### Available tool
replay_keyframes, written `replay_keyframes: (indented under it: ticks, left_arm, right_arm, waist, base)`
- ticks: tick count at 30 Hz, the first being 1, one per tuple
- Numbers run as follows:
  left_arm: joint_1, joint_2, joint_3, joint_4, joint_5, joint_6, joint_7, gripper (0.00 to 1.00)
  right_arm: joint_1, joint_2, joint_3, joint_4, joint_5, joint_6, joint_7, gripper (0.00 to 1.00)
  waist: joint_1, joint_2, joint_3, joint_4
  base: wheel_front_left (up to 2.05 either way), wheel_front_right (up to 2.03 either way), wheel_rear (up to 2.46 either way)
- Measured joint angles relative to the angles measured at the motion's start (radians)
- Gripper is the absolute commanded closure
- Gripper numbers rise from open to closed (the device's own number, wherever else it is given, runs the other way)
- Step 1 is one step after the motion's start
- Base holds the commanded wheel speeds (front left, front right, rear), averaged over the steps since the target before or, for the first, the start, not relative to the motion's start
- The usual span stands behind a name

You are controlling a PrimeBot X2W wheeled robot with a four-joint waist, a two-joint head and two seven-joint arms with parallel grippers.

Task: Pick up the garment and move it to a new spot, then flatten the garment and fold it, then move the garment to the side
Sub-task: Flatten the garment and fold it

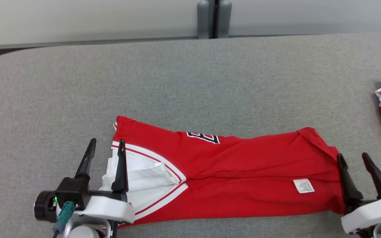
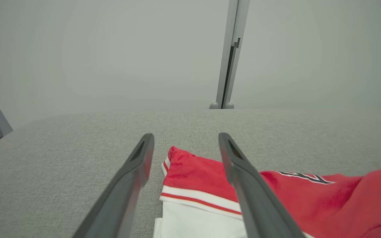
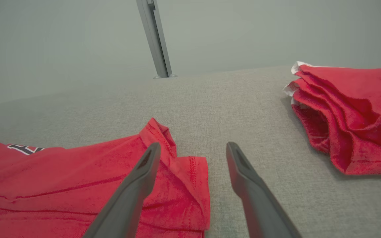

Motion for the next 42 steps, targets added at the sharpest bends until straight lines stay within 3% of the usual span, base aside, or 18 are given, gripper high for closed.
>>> replay_keyframes:
  ticks: [7,12,14,15,23,36,42]
  left_arm:
    - [-0.056,-0.028,-0.020,0.018,0.006,-0.006,-0.006,0.00]
    - [-0.073,-0.040,-0.021,0.030,0.011,-0.010,-0.011,0.00]
    - [-0.075,-0.040,-0.020,0.034,0.011,-0.010,-0.011,0.00]
    - [-0.077,-0.041,-0.019,0.035,0.012,-0.010,-0.012,0.00]
    - [-0.092,-0.047,-0.007,0.042,0.017,-0.013,-0.014,0.00]
    - [-0.091,-0.051,0.012,0.031,0.029,-0.013,-0.015,0.00]
    - [-0.087,-0.058,0.021,0.030,0.031,-0.016,-0.015,0.00]
  right_arm:
    - [-0.084,-0.004,0.087,0.237,0.068,0.000,-0.034,0.00]
    - [-0.106,-0.016,0.148,0.278,0.126,-0.003,-0.046,0.00]
    - [-0.116,-0.023,0.179,0.280,0.150,-0.004,-0.051,0.60]
    - [-0.119,-0.029,0.196,0.280,0.163,-0.005,-0.050,1.00]
    - [-0.126,-0.050,0.251,0.278,0.214,-0.001,-0.085,1.00]
    - [-0.114,-0.180,0.038,0.295,0.248,0.001,-0.114,1.00]
    - [-0.109,-0.177,0.044,0.187,0.247,0.000,-0.054,1.00]
  waist:
    - [0.0000,0.0000,0.080,0.032]
    - [0.0000,0.0000,0.106,0.045]
    - [0.0000,0.0000,0.112,0.044]
    - [0.0000,0.0000,0.114,0.044]
    - [0.0000,0.0000,0.112,0.035]
    - [0.0000,0.0000,0.101,0.017]
    - [0.0000,0.0000,0.082,0.012]
  base:
    - [0.00,0.00,0.00]
    - [0.00,0.00,0.00]
    - [0.00,0.00,0.00]
    - [0.00,0.00,0.00]
    - [0.00,0.00,0.00]
    - [0.00,0.00,0.00]
    - [0.00,0.00,0.00]
